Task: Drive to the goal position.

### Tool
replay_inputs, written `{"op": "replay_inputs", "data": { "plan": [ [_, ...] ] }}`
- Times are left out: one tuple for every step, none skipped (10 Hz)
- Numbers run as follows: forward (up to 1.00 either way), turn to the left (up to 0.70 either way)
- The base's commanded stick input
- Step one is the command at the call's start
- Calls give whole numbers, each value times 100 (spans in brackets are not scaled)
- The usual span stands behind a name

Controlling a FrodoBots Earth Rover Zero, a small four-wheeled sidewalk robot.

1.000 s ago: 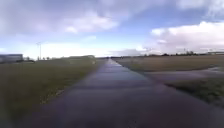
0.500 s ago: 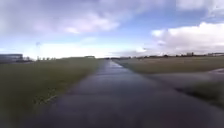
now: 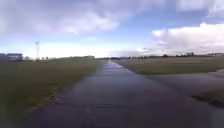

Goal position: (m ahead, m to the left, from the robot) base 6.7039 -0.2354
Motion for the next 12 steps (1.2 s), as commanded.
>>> {"op": "replay_inputs", "data": {
  "plan": [
    [100,0],
    [100,0],
    [100,0],
    [100,0],
    [100,0],
    [100,0],
    [100,0],
    [100,0],
    [100,0],
    [100,0],
    [100,0],
    [100,0]
  ]
}}
